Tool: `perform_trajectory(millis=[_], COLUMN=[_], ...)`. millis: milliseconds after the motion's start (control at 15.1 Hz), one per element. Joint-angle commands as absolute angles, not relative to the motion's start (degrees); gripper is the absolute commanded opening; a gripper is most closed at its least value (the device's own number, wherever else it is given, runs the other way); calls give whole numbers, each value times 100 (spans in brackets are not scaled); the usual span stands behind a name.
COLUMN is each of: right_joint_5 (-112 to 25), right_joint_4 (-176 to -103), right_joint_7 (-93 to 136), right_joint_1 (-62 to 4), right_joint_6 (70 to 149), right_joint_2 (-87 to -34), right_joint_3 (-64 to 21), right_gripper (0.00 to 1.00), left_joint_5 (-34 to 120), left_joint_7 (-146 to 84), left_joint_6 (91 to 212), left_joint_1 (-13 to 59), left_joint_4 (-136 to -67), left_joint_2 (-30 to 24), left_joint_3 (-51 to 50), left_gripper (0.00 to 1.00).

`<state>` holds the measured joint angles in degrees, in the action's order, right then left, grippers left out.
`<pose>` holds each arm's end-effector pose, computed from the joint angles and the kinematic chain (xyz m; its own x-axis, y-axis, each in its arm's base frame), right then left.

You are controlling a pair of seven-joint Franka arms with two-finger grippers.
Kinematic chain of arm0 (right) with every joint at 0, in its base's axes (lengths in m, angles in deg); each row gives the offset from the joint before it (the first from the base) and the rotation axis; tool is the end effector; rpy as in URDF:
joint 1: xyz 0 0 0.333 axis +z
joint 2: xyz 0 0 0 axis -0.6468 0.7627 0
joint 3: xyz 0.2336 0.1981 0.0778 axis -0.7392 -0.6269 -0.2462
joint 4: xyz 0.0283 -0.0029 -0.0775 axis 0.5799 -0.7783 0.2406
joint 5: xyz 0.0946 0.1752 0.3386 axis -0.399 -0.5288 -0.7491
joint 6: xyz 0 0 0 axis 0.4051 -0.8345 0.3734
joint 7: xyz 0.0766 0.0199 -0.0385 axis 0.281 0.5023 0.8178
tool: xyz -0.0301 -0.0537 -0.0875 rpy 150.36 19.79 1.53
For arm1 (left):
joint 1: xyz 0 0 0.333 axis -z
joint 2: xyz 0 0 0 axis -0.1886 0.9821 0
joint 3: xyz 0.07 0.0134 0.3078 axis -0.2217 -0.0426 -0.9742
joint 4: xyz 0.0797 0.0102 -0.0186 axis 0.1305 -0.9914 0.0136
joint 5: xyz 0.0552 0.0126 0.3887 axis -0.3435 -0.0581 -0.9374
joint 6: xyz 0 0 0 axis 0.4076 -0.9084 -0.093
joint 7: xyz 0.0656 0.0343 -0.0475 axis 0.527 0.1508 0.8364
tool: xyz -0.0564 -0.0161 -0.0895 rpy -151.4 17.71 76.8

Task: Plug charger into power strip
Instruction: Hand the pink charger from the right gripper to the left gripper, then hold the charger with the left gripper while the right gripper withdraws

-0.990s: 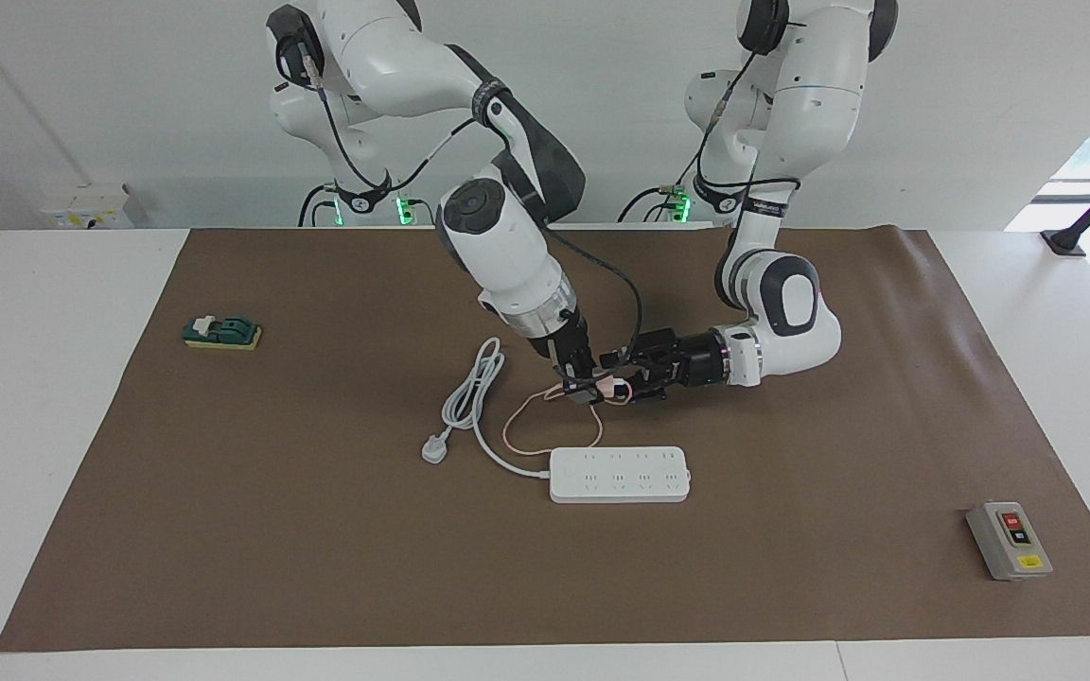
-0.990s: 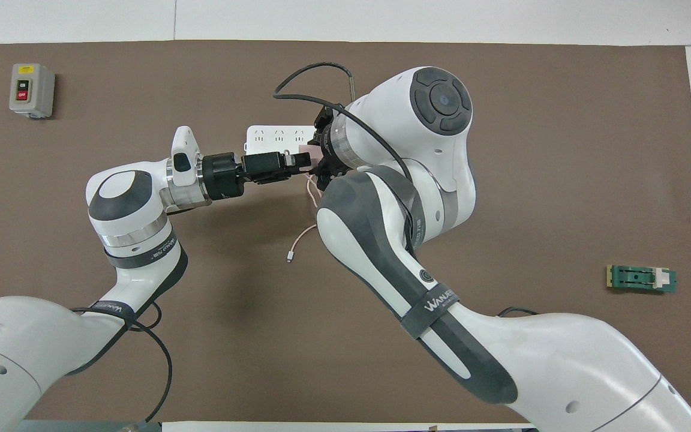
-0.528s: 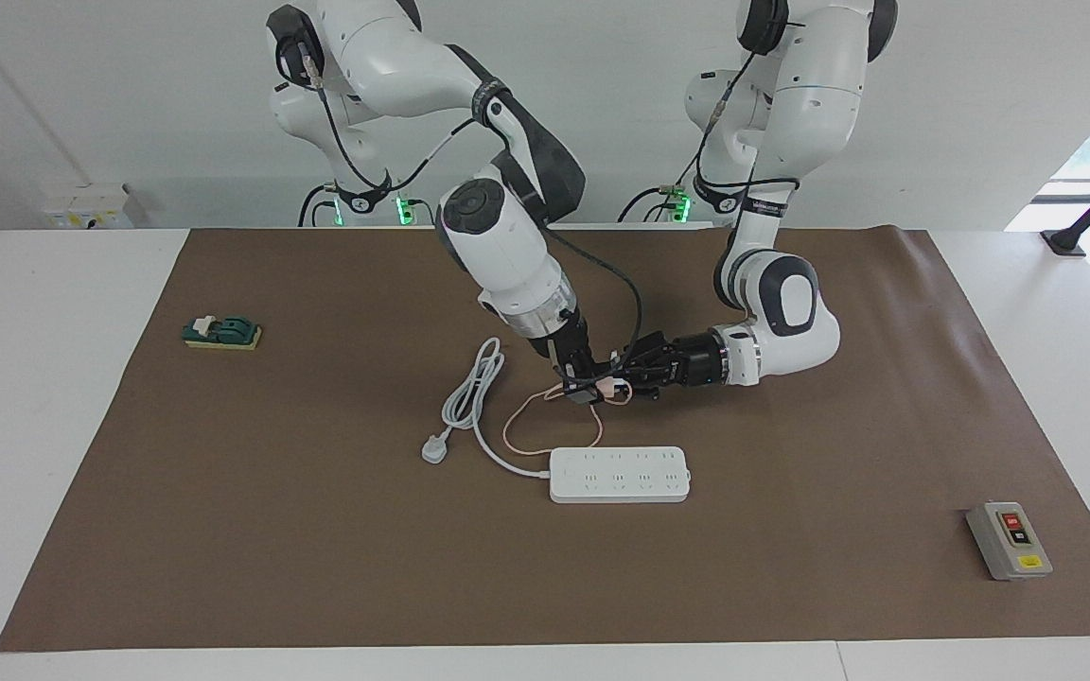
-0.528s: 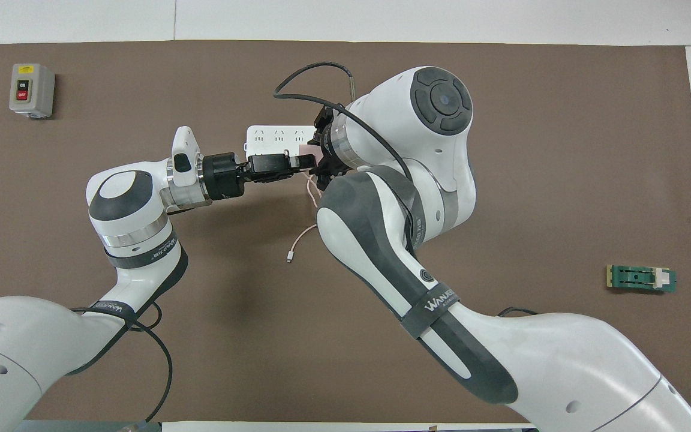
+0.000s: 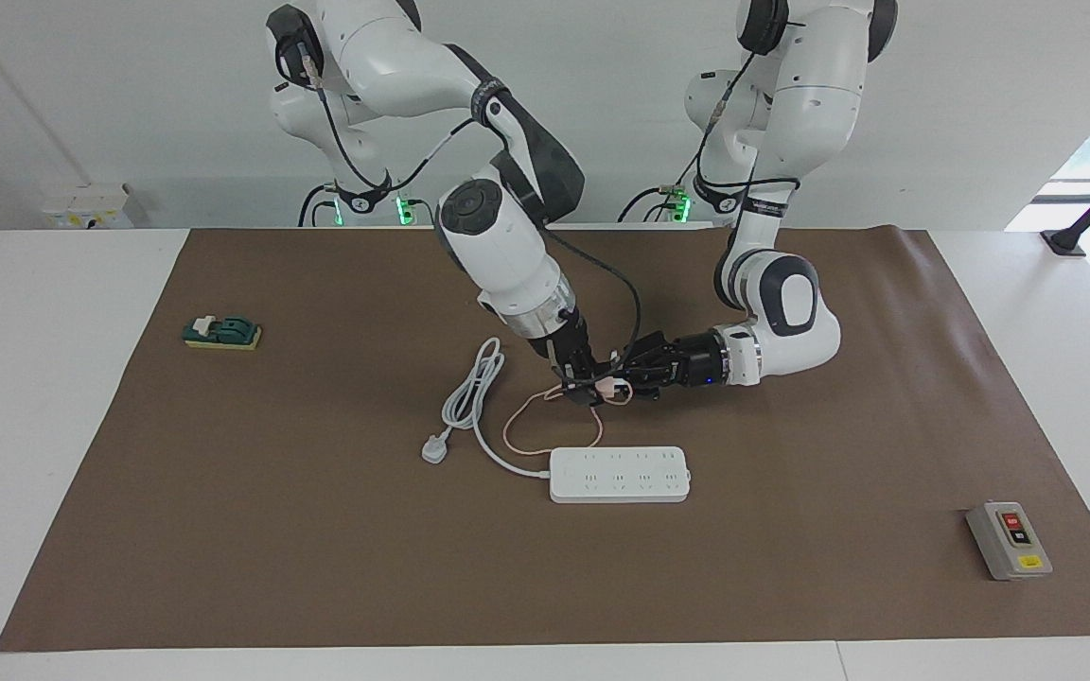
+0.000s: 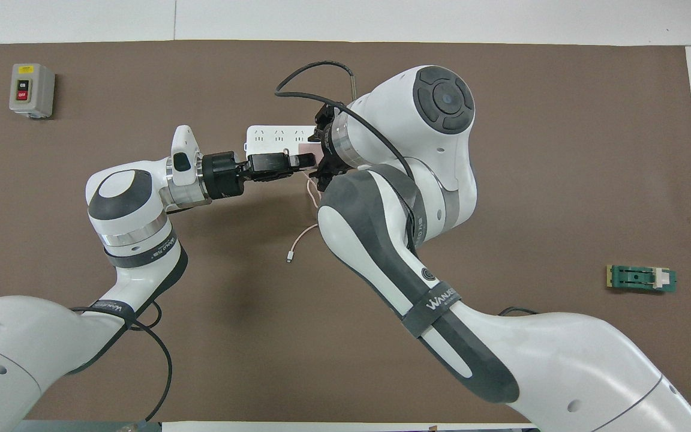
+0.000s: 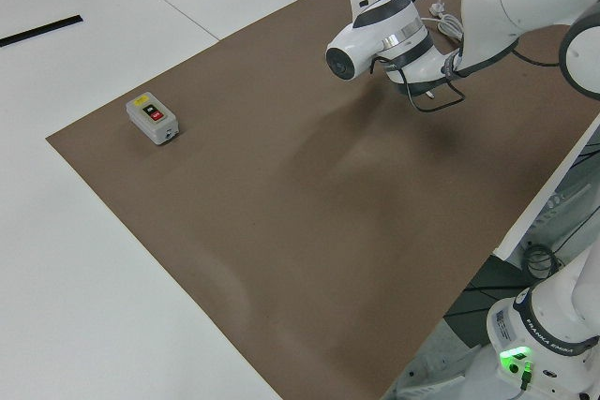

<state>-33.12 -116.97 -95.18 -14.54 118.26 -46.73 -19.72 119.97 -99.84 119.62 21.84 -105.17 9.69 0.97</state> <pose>0.6252 0.3754 0.4397 0.0501 -0.9056 -0.4212 -0.9944 -0.0058 -0.1059 0.5783 -0.2350 0.3109 0.9903 0.0846 0.1106 -0.1076 -0.0395 0.9934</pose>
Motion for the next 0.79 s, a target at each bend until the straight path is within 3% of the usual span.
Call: perform_trajectory(millis=[0, 264, 726], right_joint_5=[-3411, -3411, -3402], right_joint_4=[-11667, -11676, -11817], right_joint_7=[-9495, -9118, -7222], right_joint_1=[-1568, -1964, -2772], right_joint_6=[11867, 11675, 10867], right_joint_2=[-4727, -4937, -5298], right_joint_3=[-1991, -1991, -1982], right_gripper=[100, 100, 100], left_joint_5=[11847, 10593, 6920], left_joint_7=[-10013, -10013, -9925], left_joint_6=[11994, 12047, 11511], left_joint_1=[2230, 2194, 2300], left_joint_4=[-10340, -9971, -8864], left_joint_2=[1007, 972, 963], left_joint_3=[23, 6, 23], left_gripper=[0, 0, 0])
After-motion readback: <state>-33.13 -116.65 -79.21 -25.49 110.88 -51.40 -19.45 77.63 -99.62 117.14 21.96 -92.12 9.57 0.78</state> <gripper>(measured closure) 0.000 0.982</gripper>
